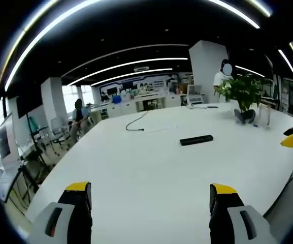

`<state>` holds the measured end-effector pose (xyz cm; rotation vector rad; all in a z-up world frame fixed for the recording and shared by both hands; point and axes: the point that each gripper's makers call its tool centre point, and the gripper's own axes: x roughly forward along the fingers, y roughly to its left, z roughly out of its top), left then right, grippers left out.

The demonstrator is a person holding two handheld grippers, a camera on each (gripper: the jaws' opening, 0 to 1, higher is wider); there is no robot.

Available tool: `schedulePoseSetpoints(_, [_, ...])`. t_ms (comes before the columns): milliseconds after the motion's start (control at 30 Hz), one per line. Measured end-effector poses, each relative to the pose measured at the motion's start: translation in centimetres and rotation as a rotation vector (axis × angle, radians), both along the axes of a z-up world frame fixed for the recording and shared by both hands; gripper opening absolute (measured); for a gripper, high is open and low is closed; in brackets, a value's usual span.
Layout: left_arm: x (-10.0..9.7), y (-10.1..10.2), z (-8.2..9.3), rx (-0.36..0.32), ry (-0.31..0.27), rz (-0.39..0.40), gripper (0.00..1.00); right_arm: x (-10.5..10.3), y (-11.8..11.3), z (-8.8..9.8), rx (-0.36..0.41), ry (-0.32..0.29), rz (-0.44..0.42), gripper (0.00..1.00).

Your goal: Press the specified remote control buttons in sequence, fully releasing each button before pressing the next.

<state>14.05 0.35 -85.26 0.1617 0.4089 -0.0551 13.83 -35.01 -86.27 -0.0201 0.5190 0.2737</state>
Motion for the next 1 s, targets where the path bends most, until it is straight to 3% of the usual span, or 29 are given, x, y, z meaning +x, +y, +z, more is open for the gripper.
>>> schedulePoseSetpoints(1000, [-0.05,0.01,-0.55,0.026,0.025,-0.006,1.00,-0.08,-0.06,-0.32,-0.013,0.015,0.001,0.75])
